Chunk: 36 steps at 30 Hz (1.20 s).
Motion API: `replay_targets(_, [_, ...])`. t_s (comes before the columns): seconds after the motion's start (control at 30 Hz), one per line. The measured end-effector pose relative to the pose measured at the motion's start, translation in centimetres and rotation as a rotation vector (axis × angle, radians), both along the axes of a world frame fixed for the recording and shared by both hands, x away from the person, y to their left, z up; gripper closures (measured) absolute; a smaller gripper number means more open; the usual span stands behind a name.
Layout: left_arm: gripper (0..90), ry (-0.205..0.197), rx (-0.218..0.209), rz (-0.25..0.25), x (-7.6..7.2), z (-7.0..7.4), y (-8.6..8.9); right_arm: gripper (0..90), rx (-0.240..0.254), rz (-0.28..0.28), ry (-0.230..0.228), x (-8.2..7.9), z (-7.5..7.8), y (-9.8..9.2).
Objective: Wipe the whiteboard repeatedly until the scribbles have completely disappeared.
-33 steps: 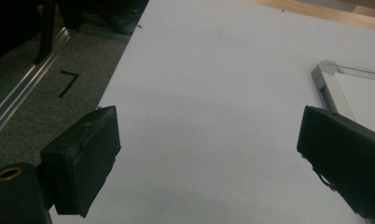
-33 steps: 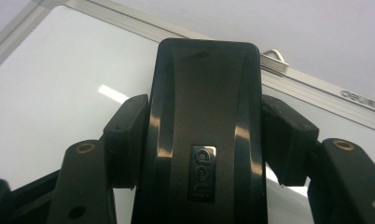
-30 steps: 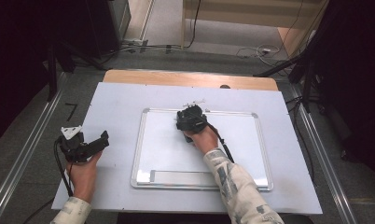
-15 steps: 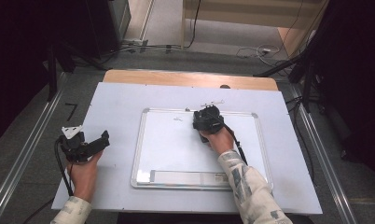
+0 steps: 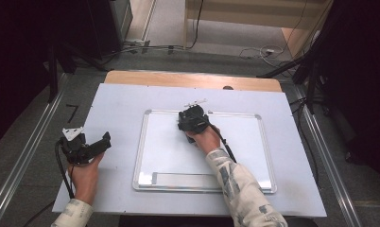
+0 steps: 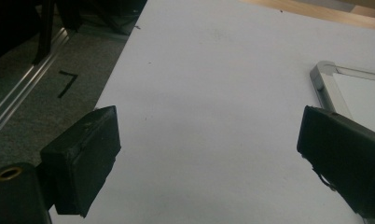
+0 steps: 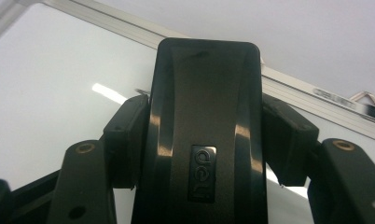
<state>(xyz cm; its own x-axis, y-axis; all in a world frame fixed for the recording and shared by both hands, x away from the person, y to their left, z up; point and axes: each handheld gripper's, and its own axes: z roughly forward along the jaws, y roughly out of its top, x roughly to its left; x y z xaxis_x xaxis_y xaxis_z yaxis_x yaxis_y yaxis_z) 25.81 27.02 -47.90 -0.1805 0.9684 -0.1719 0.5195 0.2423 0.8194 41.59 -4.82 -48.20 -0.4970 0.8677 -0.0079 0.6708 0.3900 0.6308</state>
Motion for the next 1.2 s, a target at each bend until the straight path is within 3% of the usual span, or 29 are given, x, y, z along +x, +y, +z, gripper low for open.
replay_targets(0.2, [6.4,-0.002,-0.002,0.004,-0.1,0.0,0.1,36.3,-0.003,0.043,0.000,-0.1,0.0,1.8])
replay_targets(0.33, [6.4,0.000,-0.003,0.005,-0.1,-0.1,0.2,36.3,-0.007,0.048,0.015,-0.2,0.1,1.2])
replay_targets(0.63, [6.4,-0.001,0.002,0.003,-0.1,0.0,0.0,36.3,-0.001,-0.008,0.029,-0.2,0.2,-2.0])
replay_targets(0.77, [6.4,-0.002,0.002,0.001,-0.1,0.0,-0.1,36.2,-0.003,-0.008,0.030,-0.3,0.2,-1.5])
replay_targets(1.0, [6.5,-0.002,0.002,0.000,0.0,0.0,0.0,36.1,-0.008,0.051,0.037,-1.0,0.1,1.0])
replay_targets(1.2, [6.4,-0.003,0.000,0.001,0.0,0.0,0.0,36.2,-0.007,0.027,0.048,-1.1,0.2,-0.8])
